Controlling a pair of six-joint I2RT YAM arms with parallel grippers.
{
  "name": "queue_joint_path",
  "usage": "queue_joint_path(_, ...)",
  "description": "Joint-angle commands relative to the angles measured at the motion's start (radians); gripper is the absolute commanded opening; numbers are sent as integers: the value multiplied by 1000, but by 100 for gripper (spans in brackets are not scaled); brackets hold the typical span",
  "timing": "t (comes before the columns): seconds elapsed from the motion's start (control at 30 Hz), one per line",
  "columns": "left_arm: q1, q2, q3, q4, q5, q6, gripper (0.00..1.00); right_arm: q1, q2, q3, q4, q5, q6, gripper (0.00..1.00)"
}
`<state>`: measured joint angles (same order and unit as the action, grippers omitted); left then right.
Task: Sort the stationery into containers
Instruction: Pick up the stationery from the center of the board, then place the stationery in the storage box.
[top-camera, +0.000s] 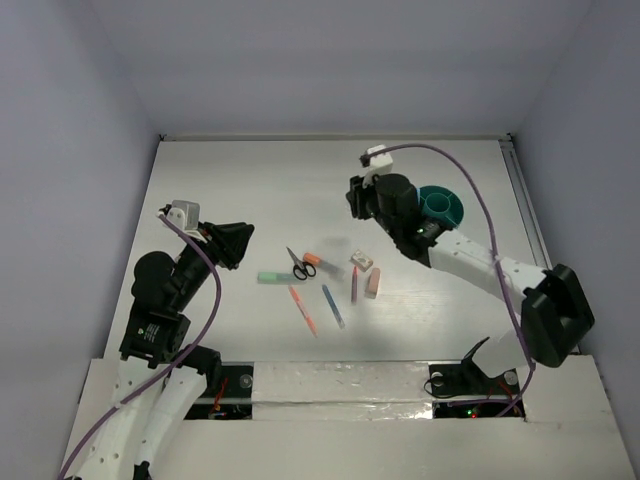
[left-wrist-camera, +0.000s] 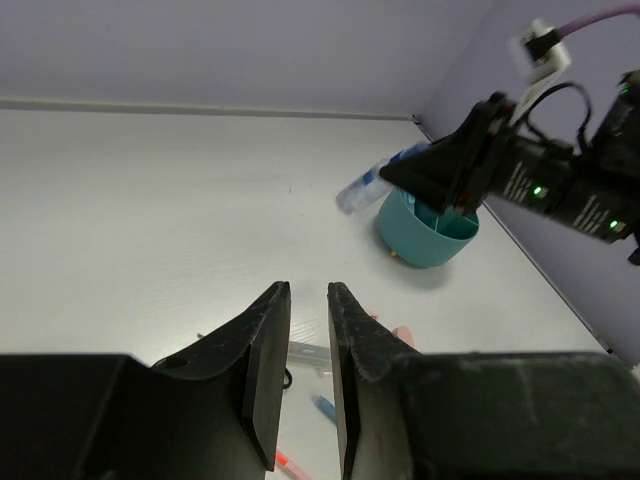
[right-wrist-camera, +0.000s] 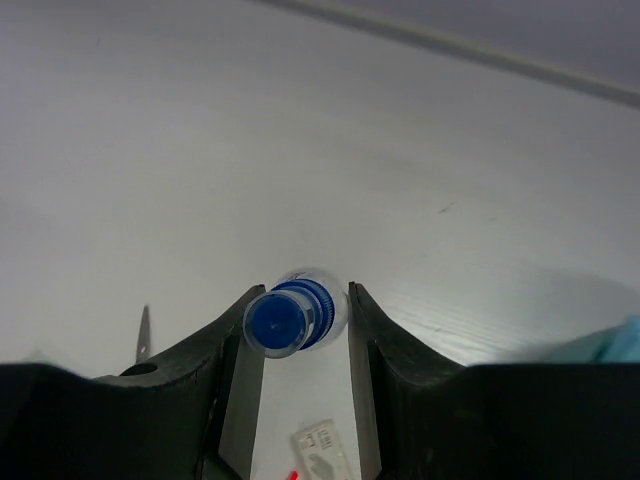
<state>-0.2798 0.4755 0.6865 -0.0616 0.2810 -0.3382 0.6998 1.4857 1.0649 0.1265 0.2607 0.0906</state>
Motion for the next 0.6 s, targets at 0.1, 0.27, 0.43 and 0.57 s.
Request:
queue_joint_path(0.1, 2, -17, -4, 55, 11, 7, 20, -204, -192, 9, -36, 235, 38, 8)
queue_joint_path(0.27, -7, -12, -5, 55, 12, 7, 20, -286, -268, -3, -103, 273, 61, 7)
queue_joint_path(0.43, -7, -12, -5, 55, 11, 5, 20, -330, -266, -9, -165, 344, 64, 7)
queue_joint_path(0.57, -7, -9, -5, 55, 12, 5, 20, -341, -266, -35, -182, 333, 83, 7)
